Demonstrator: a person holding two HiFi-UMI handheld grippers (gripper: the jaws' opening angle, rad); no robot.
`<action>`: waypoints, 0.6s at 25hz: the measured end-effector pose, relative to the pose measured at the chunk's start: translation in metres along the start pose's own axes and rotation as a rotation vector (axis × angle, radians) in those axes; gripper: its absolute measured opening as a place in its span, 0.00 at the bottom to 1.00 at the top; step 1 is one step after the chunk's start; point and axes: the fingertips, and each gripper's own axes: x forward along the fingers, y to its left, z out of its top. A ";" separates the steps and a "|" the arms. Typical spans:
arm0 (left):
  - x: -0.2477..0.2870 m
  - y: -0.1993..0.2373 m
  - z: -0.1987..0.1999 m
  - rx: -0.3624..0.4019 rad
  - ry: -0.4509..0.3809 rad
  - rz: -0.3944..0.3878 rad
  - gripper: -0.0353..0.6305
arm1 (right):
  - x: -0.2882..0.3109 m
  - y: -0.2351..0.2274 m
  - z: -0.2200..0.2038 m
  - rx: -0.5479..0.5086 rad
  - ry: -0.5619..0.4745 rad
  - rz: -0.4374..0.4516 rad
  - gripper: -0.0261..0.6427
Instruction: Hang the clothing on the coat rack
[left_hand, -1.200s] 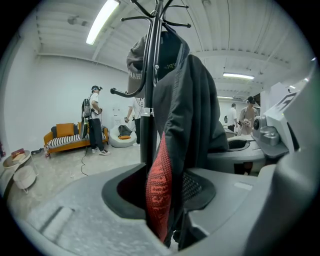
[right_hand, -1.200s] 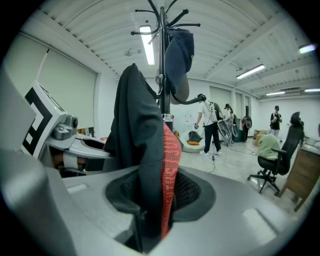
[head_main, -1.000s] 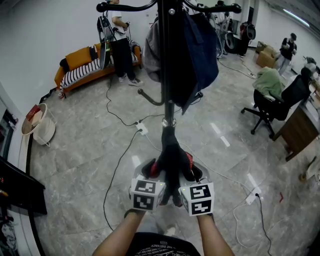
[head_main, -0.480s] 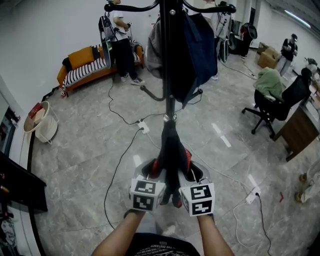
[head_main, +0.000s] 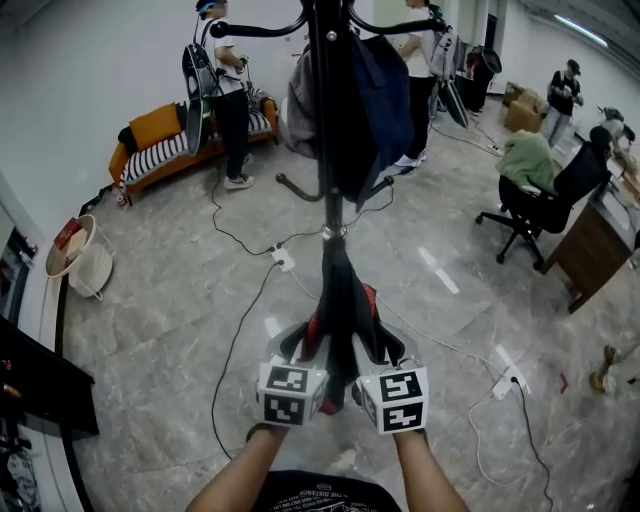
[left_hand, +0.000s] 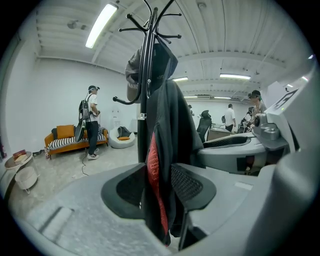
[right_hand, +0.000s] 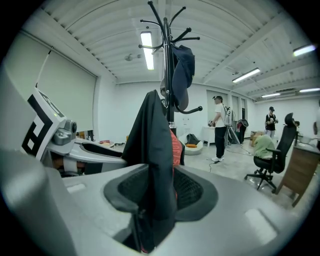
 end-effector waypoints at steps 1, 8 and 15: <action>-0.002 0.000 -0.003 -0.001 0.008 -0.004 0.26 | -0.002 0.001 0.001 0.003 -0.004 -0.009 0.25; -0.024 -0.005 0.000 0.009 -0.011 -0.070 0.26 | -0.021 0.019 0.004 0.043 -0.014 -0.059 0.25; -0.048 -0.017 -0.002 0.016 -0.033 -0.140 0.25 | -0.043 0.039 0.004 0.062 -0.016 -0.096 0.25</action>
